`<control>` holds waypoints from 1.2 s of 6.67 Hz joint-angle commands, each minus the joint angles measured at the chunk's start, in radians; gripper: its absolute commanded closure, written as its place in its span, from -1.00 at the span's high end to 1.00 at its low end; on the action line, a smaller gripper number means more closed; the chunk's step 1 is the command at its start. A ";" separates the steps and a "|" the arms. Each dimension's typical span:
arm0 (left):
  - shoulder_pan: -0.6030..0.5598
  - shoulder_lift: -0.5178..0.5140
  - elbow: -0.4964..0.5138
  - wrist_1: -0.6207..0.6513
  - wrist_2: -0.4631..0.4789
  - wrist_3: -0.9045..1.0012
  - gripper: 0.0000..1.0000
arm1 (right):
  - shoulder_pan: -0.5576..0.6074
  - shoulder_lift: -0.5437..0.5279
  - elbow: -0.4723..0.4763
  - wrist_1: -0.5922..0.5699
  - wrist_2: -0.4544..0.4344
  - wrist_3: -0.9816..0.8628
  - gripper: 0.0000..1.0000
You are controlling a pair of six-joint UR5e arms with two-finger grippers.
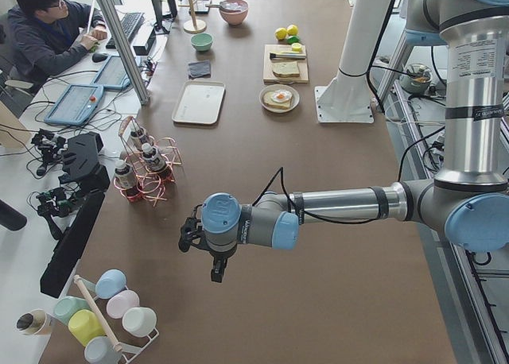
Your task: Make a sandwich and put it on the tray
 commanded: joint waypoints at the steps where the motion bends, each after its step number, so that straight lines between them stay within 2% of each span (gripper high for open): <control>1: -0.002 -0.013 -0.033 -0.009 -0.001 0.001 0.95 | 0.004 0.009 0.021 0.069 0.020 0.000 1.00; 2: -0.002 -0.033 -0.059 -0.009 -0.001 -0.001 0.95 | 0.009 0.005 0.018 0.211 0.024 0.007 1.00; 3: -0.002 -0.047 -0.084 -0.012 -0.038 0.001 0.95 | 0.010 0.008 0.016 0.297 0.027 0.033 1.00; 5: 0.000 -0.068 -0.105 -0.203 -0.044 -0.068 0.95 | 0.004 0.018 0.010 0.454 0.040 0.213 1.00; 6: 0.083 -0.117 -0.096 -0.289 -0.034 -0.071 0.95 | -0.020 0.026 0.010 0.517 0.064 0.249 1.00; 8: 0.150 -0.148 -0.108 -0.311 -0.031 -0.149 0.95 | -0.052 0.044 0.007 0.528 0.115 0.282 1.00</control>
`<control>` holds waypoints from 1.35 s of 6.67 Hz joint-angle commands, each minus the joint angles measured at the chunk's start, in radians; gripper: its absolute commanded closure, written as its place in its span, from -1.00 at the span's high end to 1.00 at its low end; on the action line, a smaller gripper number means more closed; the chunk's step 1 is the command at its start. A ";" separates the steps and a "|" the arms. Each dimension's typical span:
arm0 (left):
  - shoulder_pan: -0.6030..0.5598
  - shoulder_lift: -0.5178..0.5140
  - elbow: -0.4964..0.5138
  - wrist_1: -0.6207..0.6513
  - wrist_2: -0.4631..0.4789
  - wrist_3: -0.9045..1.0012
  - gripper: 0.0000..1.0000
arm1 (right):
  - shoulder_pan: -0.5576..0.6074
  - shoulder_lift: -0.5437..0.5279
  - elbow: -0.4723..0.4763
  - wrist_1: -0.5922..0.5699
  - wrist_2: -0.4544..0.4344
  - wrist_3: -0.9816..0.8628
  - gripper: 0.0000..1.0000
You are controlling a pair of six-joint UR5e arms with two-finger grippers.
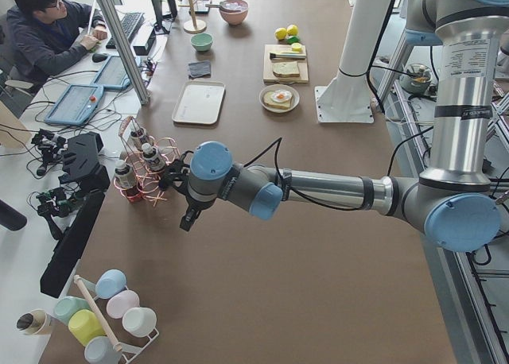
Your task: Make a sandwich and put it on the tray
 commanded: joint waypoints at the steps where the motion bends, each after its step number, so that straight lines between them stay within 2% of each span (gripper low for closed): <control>1: 0.095 -0.003 -0.037 -0.036 0.032 -0.255 0.97 | -0.065 0.008 0.008 0.028 0.027 0.195 1.00; 2: 0.180 -0.003 -0.074 -0.062 0.104 -0.436 0.97 | -0.143 0.010 0.008 0.143 0.014 0.389 1.00; 3: 0.250 -0.007 -0.125 -0.064 0.135 -0.562 0.97 | -0.213 0.010 0.010 0.290 -0.007 0.567 1.00; 4: 0.313 -0.011 -0.172 -0.064 0.176 -0.688 0.97 | -0.325 0.010 0.032 0.357 -0.092 0.745 1.00; 5: 0.385 -0.014 -0.217 -0.064 0.230 -0.798 0.97 | -0.463 0.007 0.086 0.357 -0.219 0.879 1.00; 6: 0.479 -0.029 -0.261 -0.064 0.281 -0.945 0.96 | -0.563 -0.013 0.132 0.356 -0.290 0.943 1.00; 7: 0.561 -0.090 -0.263 -0.064 0.331 -1.059 0.96 | -0.662 -0.060 0.192 0.356 -0.341 1.004 1.00; 8: 0.644 -0.139 -0.262 -0.062 0.420 -1.116 0.96 | -0.802 -0.108 0.271 0.356 -0.449 1.118 1.00; 9: 0.690 -0.182 -0.249 -0.056 0.457 -1.154 0.96 | -0.949 -0.121 0.292 0.356 -0.581 1.202 0.99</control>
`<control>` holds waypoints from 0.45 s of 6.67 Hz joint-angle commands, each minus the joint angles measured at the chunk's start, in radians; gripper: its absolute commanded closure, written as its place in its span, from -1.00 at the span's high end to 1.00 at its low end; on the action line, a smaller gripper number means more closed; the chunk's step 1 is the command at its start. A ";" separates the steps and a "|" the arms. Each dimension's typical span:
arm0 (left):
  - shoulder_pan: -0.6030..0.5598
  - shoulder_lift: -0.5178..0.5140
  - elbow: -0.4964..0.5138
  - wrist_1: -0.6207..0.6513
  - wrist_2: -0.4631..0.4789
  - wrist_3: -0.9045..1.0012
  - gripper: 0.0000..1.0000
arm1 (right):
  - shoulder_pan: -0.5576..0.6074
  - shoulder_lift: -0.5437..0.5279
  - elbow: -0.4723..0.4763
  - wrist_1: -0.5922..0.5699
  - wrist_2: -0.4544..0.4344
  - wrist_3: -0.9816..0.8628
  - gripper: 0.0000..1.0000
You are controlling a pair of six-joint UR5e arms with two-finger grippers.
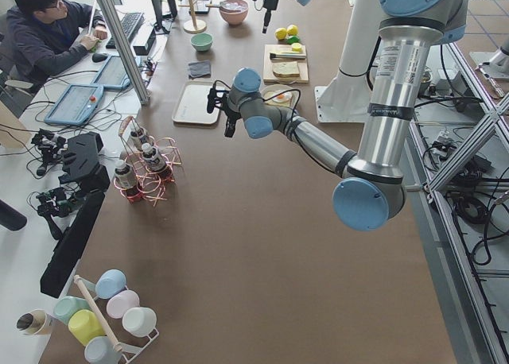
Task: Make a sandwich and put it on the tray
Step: 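Move the right gripper toward the board's bread slice while the left arm advances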
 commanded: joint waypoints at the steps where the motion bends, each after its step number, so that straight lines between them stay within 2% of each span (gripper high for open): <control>1: 0.072 -0.061 0.009 0.005 0.066 -0.061 0.96 | -0.277 -0.028 0.046 0.000 -0.244 0.131 0.94; 2: 0.072 -0.069 0.012 0.005 0.066 -0.061 0.96 | -0.342 -0.031 0.046 0.000 -0.277 0.131 0.85; 3: 0.072 -0.072 0.012 0.005 0.066 -0.061 0.96 | -0.388 -0.040 0.043 -0.001 -0.333 0.134 0.33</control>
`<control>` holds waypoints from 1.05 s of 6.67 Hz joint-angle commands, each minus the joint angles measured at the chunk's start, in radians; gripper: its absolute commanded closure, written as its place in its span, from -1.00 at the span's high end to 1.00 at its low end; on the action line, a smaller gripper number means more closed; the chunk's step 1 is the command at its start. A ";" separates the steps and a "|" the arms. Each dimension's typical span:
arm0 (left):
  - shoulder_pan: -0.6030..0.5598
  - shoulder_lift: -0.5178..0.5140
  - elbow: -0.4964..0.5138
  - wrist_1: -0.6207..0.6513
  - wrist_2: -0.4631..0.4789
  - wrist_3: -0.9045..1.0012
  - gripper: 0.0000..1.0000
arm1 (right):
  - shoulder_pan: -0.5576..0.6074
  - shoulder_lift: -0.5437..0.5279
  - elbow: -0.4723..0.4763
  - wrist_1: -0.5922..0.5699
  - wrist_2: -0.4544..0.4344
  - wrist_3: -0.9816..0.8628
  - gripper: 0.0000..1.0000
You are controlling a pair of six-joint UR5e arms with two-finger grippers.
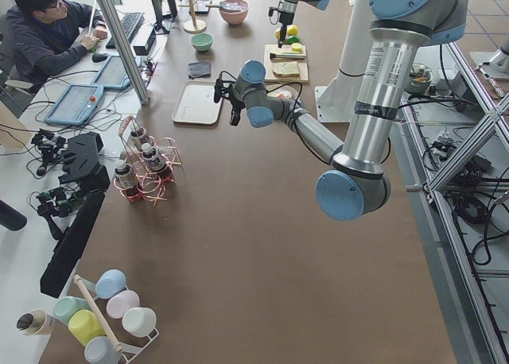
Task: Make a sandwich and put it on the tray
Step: 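Move the right gripper toward the board's bread slice while the left arm advances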
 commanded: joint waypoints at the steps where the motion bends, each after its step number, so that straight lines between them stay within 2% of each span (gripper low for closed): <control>1: 0.004 -0.013 0.003 0.000 0.004 -0.002 0.96 | -0.092 -0.004 -0.004 -0.001 -0.069 0.008 0.22; 2: 0.013 -0.013 0.003 0.000 0.013 -0.002 0.96 | -0.129 -0.005 -0.010 -0.001 -0.087 0.008 0.21; 3: 0.027 -0.019 0.003 0.000 0.030 -0.002 0.96 | -0.185 -0.002 -0.028 0.000 -0.148 0.008 0.23; 7: 0.029 -0.016 -0.005 0.000 0.030 -0.004 0.96 | -0.225 0.001 -0.036 0.000 -0.184 0.008 0.25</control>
